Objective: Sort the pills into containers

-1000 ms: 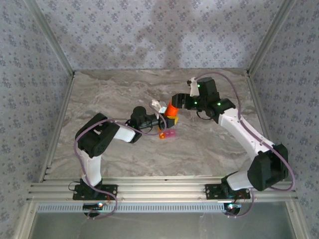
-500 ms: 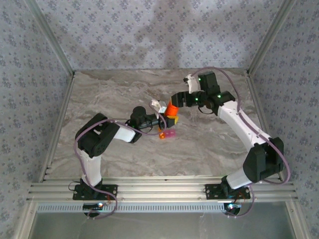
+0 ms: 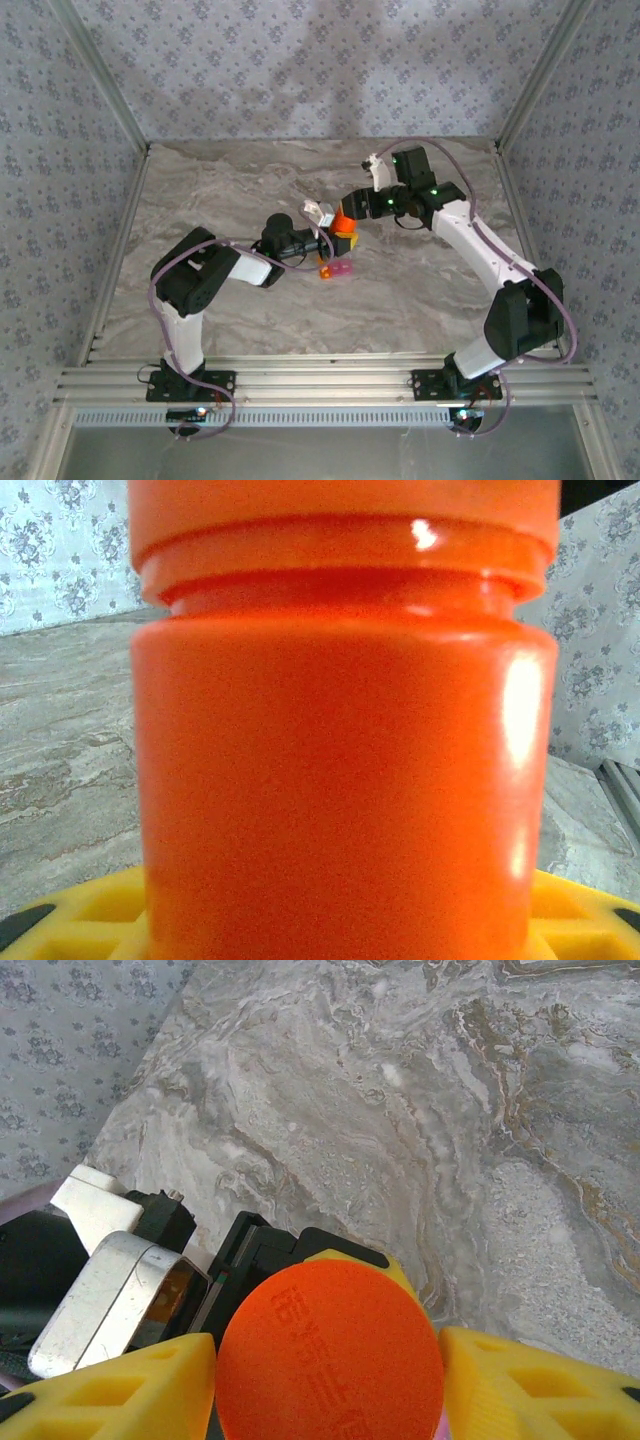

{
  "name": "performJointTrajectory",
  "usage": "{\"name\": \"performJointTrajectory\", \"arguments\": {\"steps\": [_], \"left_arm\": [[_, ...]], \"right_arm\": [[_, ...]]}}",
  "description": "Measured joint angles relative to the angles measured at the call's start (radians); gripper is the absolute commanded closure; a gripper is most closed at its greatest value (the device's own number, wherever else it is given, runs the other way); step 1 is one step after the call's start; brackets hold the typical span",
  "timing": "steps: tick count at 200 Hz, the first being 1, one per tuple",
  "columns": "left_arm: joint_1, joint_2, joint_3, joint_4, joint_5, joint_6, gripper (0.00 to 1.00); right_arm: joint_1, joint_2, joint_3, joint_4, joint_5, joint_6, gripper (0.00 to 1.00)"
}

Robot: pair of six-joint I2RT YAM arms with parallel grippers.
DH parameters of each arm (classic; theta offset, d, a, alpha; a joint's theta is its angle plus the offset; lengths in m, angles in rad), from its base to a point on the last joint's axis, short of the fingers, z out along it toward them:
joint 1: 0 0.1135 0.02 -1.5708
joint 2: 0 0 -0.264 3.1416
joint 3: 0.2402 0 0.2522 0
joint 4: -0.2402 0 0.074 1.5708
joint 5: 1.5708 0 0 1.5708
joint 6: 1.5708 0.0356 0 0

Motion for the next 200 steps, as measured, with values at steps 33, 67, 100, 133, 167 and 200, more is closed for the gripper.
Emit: {"name": "performJointTrajectory", "arguments": {"steps": [33, 67, 100, 133, 167, 200], "left_arm": [[0.0, 0.0, 0.0, -0.005, -0.001, 0.0, 1.0], [0.001, 0.0, 0.0, -0.009, -0.008, -0.001, 1.0], [0.002, 0.0, -0.002, -0.042, -0.006, 0.001, 1.0], [0.001, 0.0, -0.008, -0.064, 0.007, 0.003, 1.0], [0.004, 0.0, -0.008, -0.069, -0.005, 0.0, 1.0], [0.004, 0.0, -0.008, -0.063, -0.009, 0.0, 1.0]], "right_arm": [[0.0, 0.004, 0.002, 0.0, 0.0, -0.001, 0.54], [0.014, 0.003, -0.002, 0.01, 0.027, 0.012, 0.61], [0.075, -0.06, -0.114, 0.132, 0.191, 0.133, 0.62], [0.151, -0.122, -0.227, 0.259, 0.381, 0.285, 0.59], [0.169, -0.113, -0.226, 0.276, 0.431, 0.328, 0.56], [0.158, -0.105, -0.204, 0.253, 0.406, 0.326, 0.43]]}}
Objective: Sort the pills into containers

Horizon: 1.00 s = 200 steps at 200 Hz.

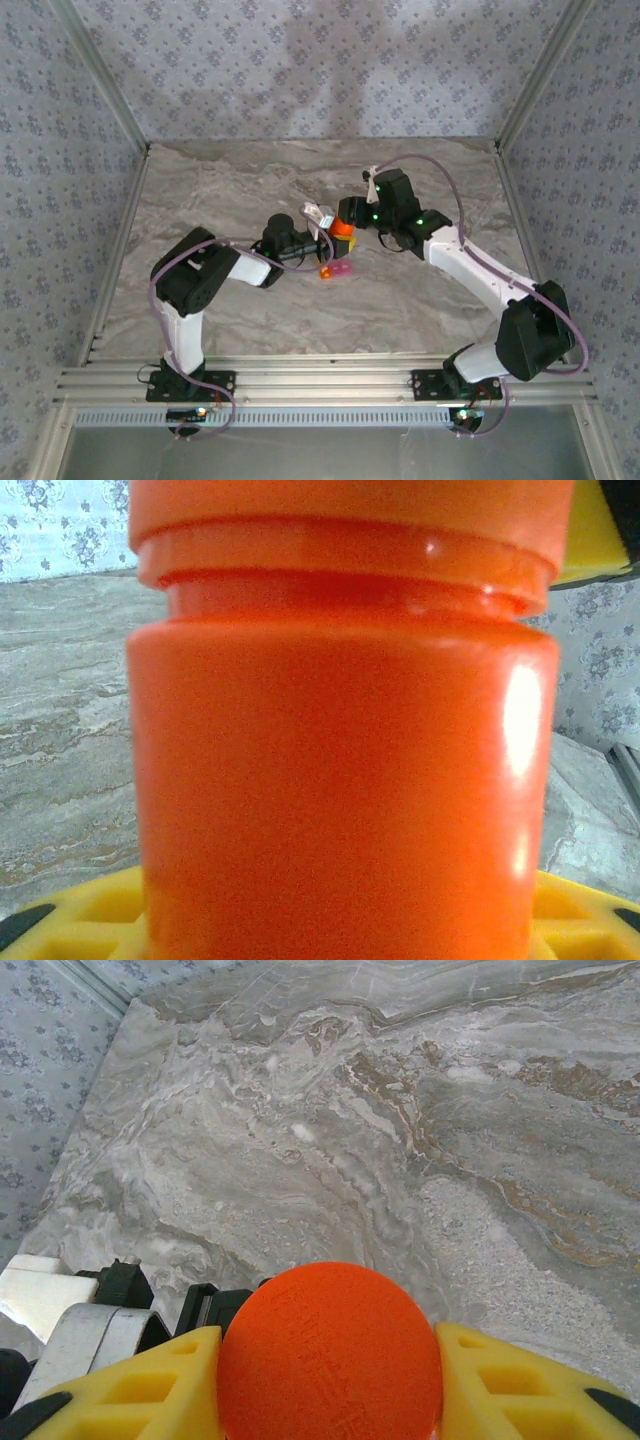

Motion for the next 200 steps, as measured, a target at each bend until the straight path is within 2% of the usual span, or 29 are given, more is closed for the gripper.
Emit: {"name": "performJointTrajectory", "arguments": {"steps": [23, 68, 101, 135, 200], "left_arm": [[-0.002, 0.0, 0.001, 0.026, 0.002, 0.0, 1.0], [-0.003, 0.0, 0.001, 0.053, 0.002, 0.0, 1.0], [-0.003, -0.001, 0.001, 0.061, 0.002, 0.0, 1.0], [-0.003, -0.001, 0.001, 0.063, 0.002, 0.0, 1.0], [-0.003, -0.001, 0.001, 0.063, 0.002, 0.0, 1.0]], "right_arm": [[-0.015, 0.005, 0.028, -0.045, -0.044, -0.018, 0.31], [-0.065, -0.015, 0.106, -0.142, -0.151, -0.083, 0.23], [-0.123, -0.01, 0.195, -0.225, -0.245, -0.171, 0.23], [-0.136, 0.08, 0.333, -0.344, -0.308, -0.309, 0.24], [-0.139, 0.172, 0.353, -0.446, -0.348, -0.394, 0.3]]}}
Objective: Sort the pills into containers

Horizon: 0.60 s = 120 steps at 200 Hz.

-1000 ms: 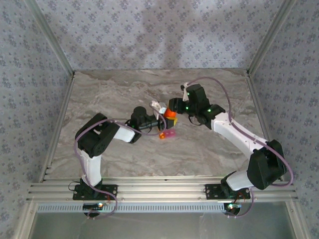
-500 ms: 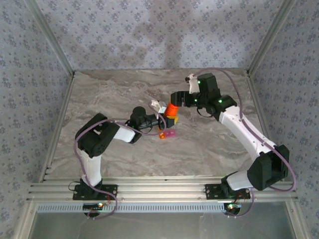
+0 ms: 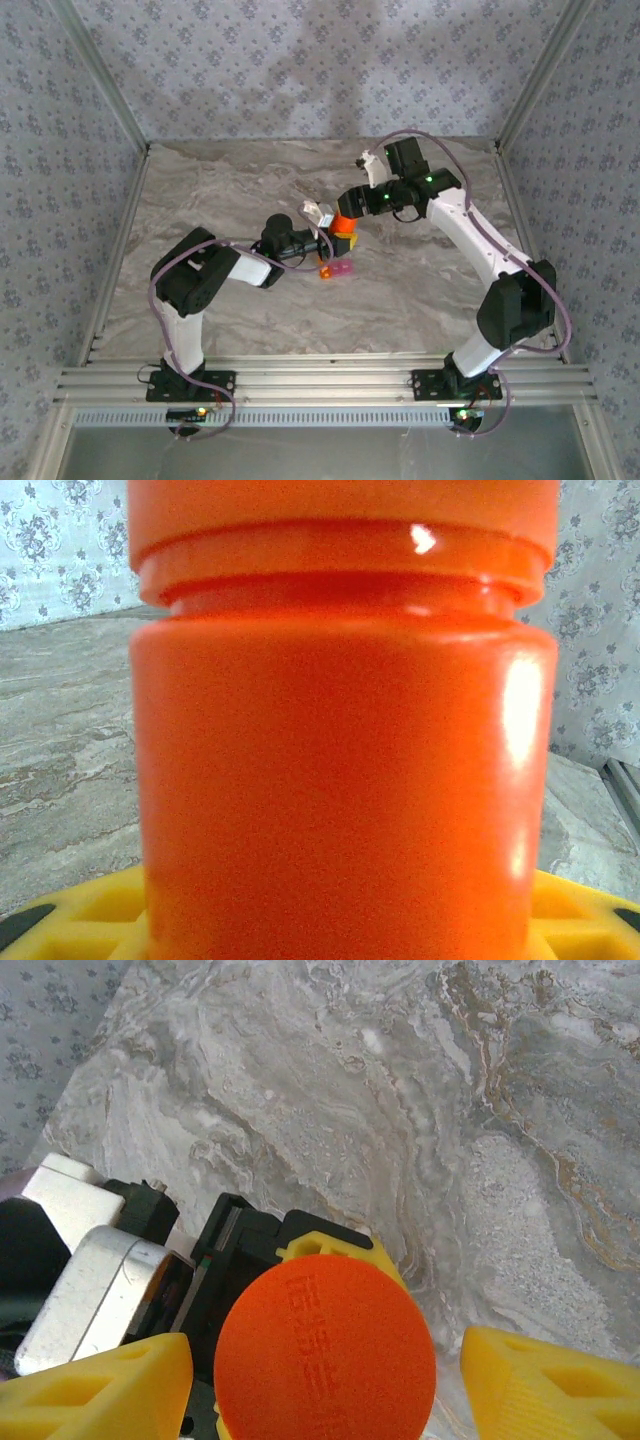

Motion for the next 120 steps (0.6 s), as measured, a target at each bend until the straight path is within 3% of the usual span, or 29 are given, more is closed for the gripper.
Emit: {"name": "performJointTrajectory", "arguments": {"steps": [54, 120], "left_arm": [[0.0, 0.0, 0.0, 0.0, 0.0, 0.0, 1.0], [0.0, 0.0, 0.0, -0.009, -0.002, -0.001, 1.0]], "right_arm": [[0.0, 0.001, 0.0, -0.001, -0.006, -0.007, 0.36], [0.002, 0.02, 0.0, 0.001, -0.017, -0.005, 0.55]]}}
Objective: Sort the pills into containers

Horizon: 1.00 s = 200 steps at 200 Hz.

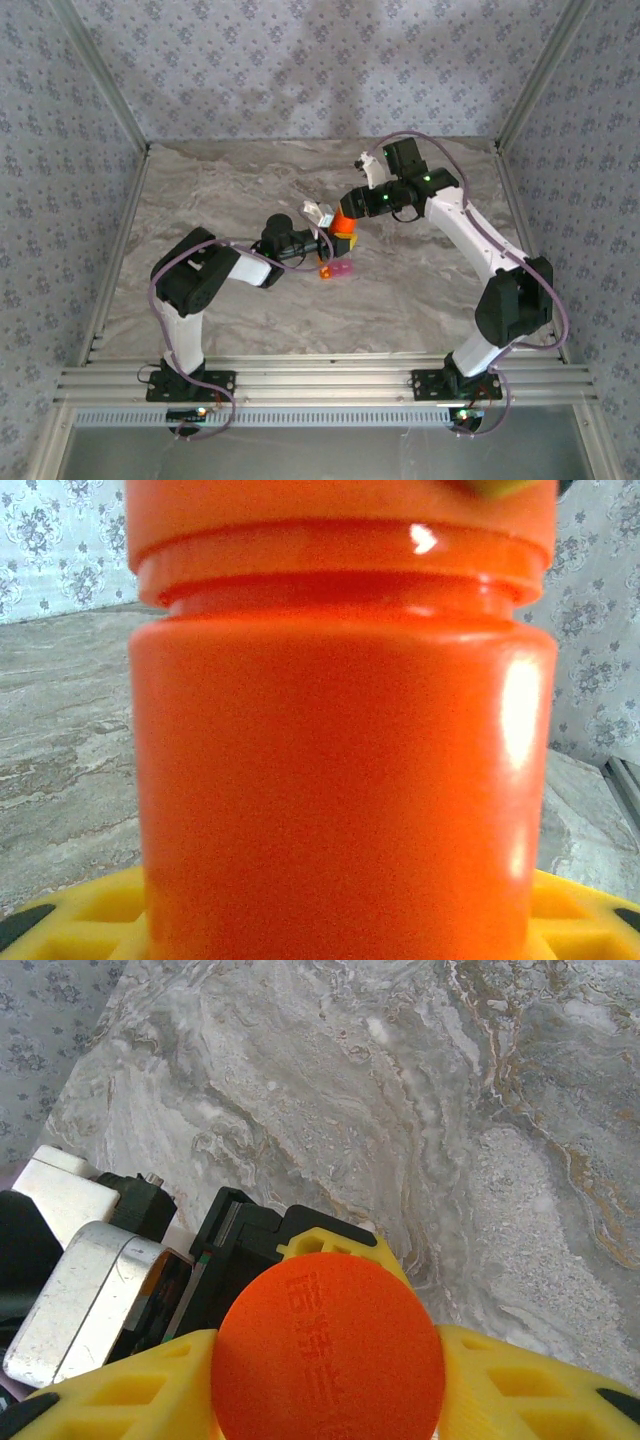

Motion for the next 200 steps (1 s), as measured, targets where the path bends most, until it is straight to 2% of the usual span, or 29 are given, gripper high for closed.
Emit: {"name": "performJointTrajectory", "arguments": {"steps": [11, 36, 69, 104, 143, 173, 200], "left_arm": [[0.001, 0.0, 0.0, -0.002, -0.003, -0.004, 1.0], [0.001, 0.0, 0.0, -0.021, -0.006, -0.003, 1.0], [0.001, 0.0, 0.0, -0.048, 0.014, 0.002, 1.0], [0.005, 0.0, -0.001, -0.059, 0.005, 0.001, 1.0], [0.007, 0.0, 0.0, -0.047, -0.007, 0.0, 1.0], [0.007, 0.0, 0.009, -0.018, -0.01, -0.003, 1.0], [0.001, 0.0, 0.019, 0.004, -0.01, -0.003, 1.0]], "right_arm": [[0.003, -0.003, -0.007, 0.012, 0.007, 0.008, 0.59], [0.021, -0.052, -0.096, 0.111, 0.06, 0.088, 0.6], [0.097, -0.167, -0.291, 0.326, 0.246, 0.274, 0.59], [0.136, -0.179, -0.327, 0.397, 0.351, 0.366, 0.58], [0.127, -0.158, -0.286, 0.367, 0.332, 0.366, 0.49], [0.089, -0.116, -0.193, 0.284, 0.237, 0.32, 0.37], [0.055, -0.111, -0.15, 0.241, 0.15, 0.269, 0.3]]}}
